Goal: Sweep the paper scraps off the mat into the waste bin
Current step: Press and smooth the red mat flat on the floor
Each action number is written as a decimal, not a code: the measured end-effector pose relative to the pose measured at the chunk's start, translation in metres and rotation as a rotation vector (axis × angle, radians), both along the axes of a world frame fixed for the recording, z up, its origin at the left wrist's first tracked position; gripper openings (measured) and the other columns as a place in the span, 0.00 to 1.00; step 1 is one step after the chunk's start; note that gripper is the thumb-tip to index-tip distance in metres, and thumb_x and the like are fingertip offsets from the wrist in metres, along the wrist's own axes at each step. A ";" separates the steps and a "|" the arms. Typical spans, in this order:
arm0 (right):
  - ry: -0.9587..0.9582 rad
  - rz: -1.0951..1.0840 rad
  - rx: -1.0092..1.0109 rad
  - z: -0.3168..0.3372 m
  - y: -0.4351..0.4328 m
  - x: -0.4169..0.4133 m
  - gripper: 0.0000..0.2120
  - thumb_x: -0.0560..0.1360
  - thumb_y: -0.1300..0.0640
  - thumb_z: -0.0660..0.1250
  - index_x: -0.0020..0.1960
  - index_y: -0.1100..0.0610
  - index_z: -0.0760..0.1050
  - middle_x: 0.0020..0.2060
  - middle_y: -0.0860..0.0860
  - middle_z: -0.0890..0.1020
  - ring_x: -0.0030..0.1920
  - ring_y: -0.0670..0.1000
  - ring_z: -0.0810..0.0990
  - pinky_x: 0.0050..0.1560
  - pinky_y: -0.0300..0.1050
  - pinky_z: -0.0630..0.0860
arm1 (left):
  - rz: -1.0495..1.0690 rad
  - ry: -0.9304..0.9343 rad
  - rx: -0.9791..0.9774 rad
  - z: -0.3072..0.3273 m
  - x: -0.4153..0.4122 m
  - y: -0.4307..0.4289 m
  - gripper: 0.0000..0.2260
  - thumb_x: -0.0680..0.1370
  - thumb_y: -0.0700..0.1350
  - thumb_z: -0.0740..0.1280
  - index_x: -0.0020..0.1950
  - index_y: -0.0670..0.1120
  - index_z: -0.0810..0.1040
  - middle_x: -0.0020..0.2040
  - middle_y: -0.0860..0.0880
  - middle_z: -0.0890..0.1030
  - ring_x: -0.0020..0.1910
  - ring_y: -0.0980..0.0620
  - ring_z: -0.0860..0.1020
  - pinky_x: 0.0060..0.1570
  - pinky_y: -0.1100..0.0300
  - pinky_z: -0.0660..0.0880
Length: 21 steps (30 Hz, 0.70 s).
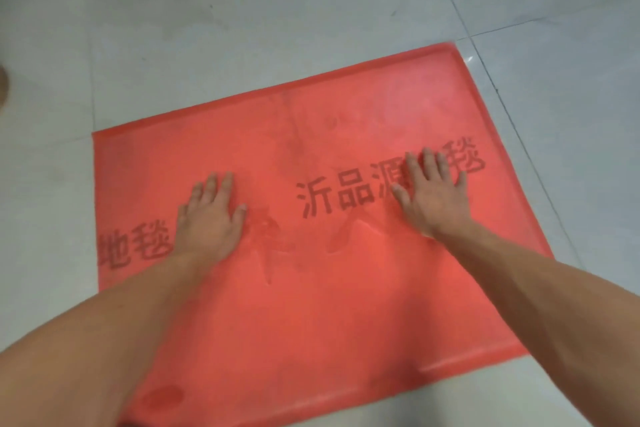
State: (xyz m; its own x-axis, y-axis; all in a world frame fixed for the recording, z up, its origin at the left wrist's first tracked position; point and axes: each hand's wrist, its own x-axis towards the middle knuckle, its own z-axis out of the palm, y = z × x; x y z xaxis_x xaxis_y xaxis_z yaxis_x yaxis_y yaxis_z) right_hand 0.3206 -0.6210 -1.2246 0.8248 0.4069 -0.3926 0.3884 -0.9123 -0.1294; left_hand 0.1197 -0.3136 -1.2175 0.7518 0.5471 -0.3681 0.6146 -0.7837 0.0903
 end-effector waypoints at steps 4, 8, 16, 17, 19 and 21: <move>0.099 0.246 -0.002 0.005 0.025 -0.064 0.32 0.80 0.37 0.51 0.80 0.45 0.47 0.80 0.50 0.45 0.79 0.54 0.43 0.73 0.68 0.47 | -0.010 0.032 -0.110 0.013 -0.025 -0.061 0.31 0.81 0.57 0.57 0.80 0.54 0.48 0.81 0.48 0.51 0.79 0.45 0.51 0.75 0.46 0.55; 0.159 0.230 0.034 0.011 0.041 -0.105 0.31 0.80 0.39 0.52 0.80 0.45 0.47 0.80 0.50 0.42 0.79 0.54 0.40 0.73 0.68 0.46 | 0.069 0.055 -0.151 0.018 -0.055 -0.097 0.31 0.81 0.58 0.56 0.80 0.56 0.47 0.81 0.50 0.50 0.79 0.46 0.50 0.75 0.45 0.54; 0.181 0.385 0.036 0.018 0.058 -0.156 0.31 0.81 0.40 0.51 0.80 0.46 0.45 0.79 0.49 0.40 0.78 0.54 0.38 0.74 0.67 0.44 | 0.238 0.029 -0.202 0.035 -0.104 -0.128 0.31 0.81 0.57 0.57 0.80 0.56 0.47 0.81 0.50 0.48 0.80 0.46 0.47 0.76 0.47 0.51; 0.185 0.403 0.026 0.021 0.057 -0.164 0.31 0.81 0.40 0.51 0.80 0.46 0.45 0.79 0.49 0.40 0.78 0.54 0.38 0.74 0.67 0.44 | 0.243 0.029 -0.220 0.039 -0.108 -0.133 0.31 0.81 0.57 0.57 0.80 0.56 0.47 0.81 0.50 0.47 0.80 0.46 0.47 0.76 0.47 0.51; 0.169 0.441 0.028 0.026 0.054 -0.180 0.31 0.81 0.39 0.50 0.80 0.46 0.44 0.79 0.49 0.40 0.78 0.54 0.38 0.74 0.68 0.44 | 0.241 0.017 -0.246 0.042 -0.114 -0.142 0.31 0.81 0.57 0.57 0.80 0.56 0.47 0.81 0.50 0.47 0.80 0.46 0.47 0.76 0.47 0.50; 0.149 0.476 0.032 0.030 0.054 -0.192 0.31 0.80 0.39 0.51 0.80 0.45 0.44 0.79 0.48 0.39 0.78 0.54 0.37 0.73 0.69 0.44 | 0.211 0.002 -0.255 0.038 -0.117 -0.147 0.31 0.80 0.58 0.57 0.80 0.56 0.47 0.81 0.51 0.47 0.80 0.46 0.46 0.76 0.47 0.49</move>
